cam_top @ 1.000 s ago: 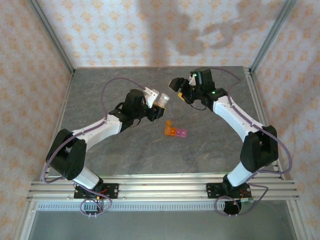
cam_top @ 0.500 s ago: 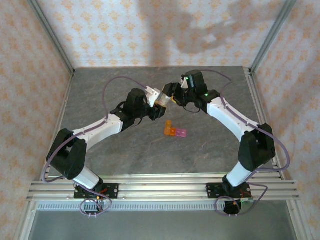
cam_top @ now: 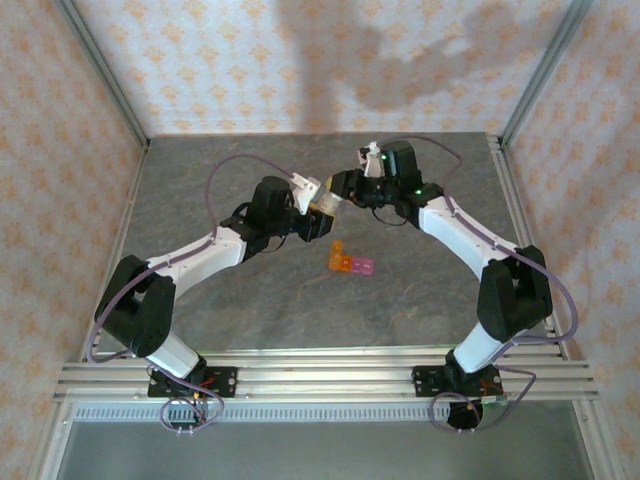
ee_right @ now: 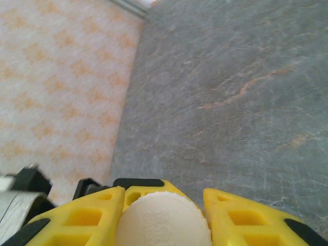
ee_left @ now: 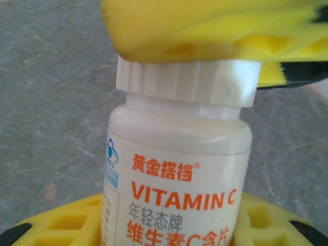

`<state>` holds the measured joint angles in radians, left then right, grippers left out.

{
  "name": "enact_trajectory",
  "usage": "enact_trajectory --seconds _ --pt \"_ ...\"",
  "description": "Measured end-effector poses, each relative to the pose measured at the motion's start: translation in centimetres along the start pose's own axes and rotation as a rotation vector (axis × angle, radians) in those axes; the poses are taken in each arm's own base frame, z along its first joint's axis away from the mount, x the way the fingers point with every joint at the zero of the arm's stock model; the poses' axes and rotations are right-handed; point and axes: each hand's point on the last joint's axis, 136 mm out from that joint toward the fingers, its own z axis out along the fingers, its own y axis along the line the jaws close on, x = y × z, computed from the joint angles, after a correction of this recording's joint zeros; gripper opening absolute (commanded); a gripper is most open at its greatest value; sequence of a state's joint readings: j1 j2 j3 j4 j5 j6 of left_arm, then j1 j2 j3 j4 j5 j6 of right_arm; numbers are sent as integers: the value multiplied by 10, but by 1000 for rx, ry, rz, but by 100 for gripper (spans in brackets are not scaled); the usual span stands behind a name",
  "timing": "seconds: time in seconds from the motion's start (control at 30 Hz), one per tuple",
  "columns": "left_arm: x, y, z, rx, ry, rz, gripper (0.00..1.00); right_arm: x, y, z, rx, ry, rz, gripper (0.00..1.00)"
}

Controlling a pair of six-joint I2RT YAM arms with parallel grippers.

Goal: Sort the pills into containers

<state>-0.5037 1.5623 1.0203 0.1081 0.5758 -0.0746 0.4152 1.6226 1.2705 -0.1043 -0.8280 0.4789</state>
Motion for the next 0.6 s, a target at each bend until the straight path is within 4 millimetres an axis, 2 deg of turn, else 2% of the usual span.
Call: enact_trajectory --seconds 0.2,0.33,0.4,0.6 --pt "-10 -10 -3 83 -30 -68 0 -3 12 -6 -96 20 -74 41" --pt "-10 -10 -3 83 -31 -68 0 -3 11 -4 -97 27 -62 68" --pt "-10 -8 -2 67 -32 -61 0 -3 9 -2 -84 31 -48 75" --pt "-6 9 -2 -29 -24 -4 0 -13 4 -5 -17 -4 20 78"
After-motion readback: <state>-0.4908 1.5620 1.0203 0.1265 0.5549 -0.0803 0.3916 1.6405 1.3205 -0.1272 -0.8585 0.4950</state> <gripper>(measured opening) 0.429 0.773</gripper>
